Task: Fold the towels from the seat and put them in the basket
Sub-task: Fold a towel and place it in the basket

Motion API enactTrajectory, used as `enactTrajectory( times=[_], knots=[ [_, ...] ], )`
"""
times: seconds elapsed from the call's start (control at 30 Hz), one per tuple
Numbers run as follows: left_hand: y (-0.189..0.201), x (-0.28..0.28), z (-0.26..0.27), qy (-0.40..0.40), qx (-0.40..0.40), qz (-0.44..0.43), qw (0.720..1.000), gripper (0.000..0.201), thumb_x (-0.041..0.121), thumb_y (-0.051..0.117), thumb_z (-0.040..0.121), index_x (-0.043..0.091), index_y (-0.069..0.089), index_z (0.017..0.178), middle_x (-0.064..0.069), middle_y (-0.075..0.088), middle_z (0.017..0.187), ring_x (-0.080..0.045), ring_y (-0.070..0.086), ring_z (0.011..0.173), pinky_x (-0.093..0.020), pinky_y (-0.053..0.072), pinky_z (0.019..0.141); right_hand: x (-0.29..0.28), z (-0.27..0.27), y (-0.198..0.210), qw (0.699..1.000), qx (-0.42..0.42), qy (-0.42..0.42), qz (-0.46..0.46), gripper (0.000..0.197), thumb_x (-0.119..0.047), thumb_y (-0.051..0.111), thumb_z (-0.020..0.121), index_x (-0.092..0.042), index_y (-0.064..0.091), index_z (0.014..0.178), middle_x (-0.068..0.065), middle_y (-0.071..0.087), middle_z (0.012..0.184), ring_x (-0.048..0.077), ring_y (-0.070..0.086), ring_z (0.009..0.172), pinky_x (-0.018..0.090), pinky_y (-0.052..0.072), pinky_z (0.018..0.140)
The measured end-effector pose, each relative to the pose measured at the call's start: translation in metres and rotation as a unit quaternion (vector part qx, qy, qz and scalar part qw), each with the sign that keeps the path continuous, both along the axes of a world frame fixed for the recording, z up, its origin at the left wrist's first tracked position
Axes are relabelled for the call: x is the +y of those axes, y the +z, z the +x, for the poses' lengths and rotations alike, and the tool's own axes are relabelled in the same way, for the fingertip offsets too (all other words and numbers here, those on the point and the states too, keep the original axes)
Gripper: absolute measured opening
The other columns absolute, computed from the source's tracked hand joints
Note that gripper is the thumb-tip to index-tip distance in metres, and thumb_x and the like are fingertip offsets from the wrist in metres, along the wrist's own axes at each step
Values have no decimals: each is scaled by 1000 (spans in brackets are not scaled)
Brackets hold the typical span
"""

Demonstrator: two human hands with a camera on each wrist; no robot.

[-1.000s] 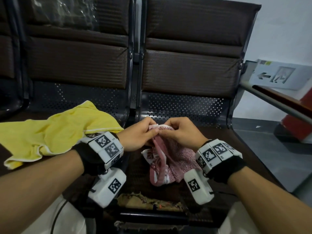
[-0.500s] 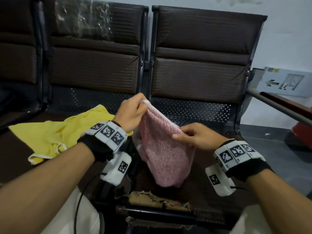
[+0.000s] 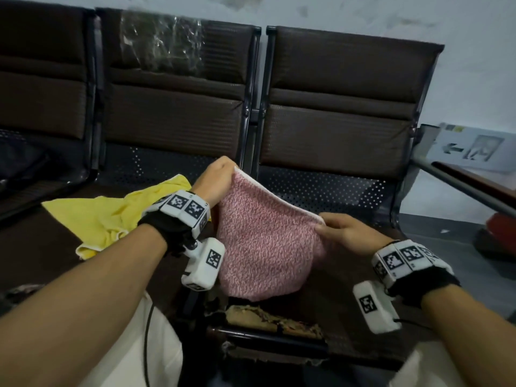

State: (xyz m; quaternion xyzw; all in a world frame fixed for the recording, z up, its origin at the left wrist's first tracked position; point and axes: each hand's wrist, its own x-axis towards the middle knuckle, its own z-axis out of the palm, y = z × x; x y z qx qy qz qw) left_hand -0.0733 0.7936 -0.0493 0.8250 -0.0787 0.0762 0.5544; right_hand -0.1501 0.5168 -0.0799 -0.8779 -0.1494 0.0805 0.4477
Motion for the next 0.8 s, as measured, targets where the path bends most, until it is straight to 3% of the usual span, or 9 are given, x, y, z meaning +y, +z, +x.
enactTrajectory(
  times=[0.1,0.2,0.33,0.37,0.4,0.47,0.53,0.63,0.8],
  knots=[
    [-2,6,-3,-4,-8,40,999,18,18,39,93,23,55,85,2,56,89,-20,52,92,-36,39,84,-8,-4,-1,993,10,4,-121,23,-30,61,90,-10,59,79,4,60,73,11,56,68,26,48,64],
    [-4,11,-7,21,-76,109,991,16,20,41,96,13,53,103,0,58,101,-19,53,97,-33,39,84,-20,-3,-8,910,9,-4,-416,31,-44,61,87,-16,60,102,4,66,101,15,59,90,30,46,79],
    [-7,12,-13,42,-145,131,980,14,16,46,96,6,52,104,-1,58,95,-15,52,89,-23,33,73,-26,1,-11,896,38,-82,-435,81,-34,73,79,-23,27,144,14,56,127,27,57,113,35,46,95],
    [-8,12,-13,43,-152,136,978,14,14,47,96,5,54,103,-2,58,94,-15,53,89,-21,32,71,-26,3,-12,888,30,-88,-451,77,-30,73,79,-24,31,143,13,56,128,28,57,114,36,47,95],
    [-10,11,-13,43,-156,144,976,14,13,47,96,4,55,103,-3,59,93,-16,53,88,-20,31,69,-26,4,-12,881,17,-93,-463,61,-26,72,78,-24,47,134,11,59,124,26,59,109,35,49,92],
    [-12,11,-13,39,-152,167,973,15,13,45,97,4,55,103,-7,60,94,-21,56,90,-21,32,69,-27,4,-10,877,1,-111,-467,15,-23,74,75,-25,69,88,3,66,97,20,62,89,31,51,76],
    [-15,13,-11,39,-138,188,972,16,12,42,98,4,54,106,-14,61,101,-27,58,96,-25,36,74,-29,5,-7,884,-6,-138,-447,23,-28,79,71,-25,59,61,-5,59,72,18,62,80,28,49,69],
    [-19,17,-9,32,-130,248,960,16,6,41,97,5,47,112,-19,60,105,-33,58,98,-32,40,75,-35,8,-5,898,-29,-179,-401,33,-37,82,67,-22,57,53,-7,54,66,15,60,74,25,45,64],
    [-20,24,-7,64,-124,236,962,10,6,40,96,8,39,106,-15,57,94,-37,58,92,-32,38,70,-48,9,-5,930,-94,-257,-246,28,-37,71,81,-20,54,66,-2,60,70,17,57,71,26,36,60]
  ],
)
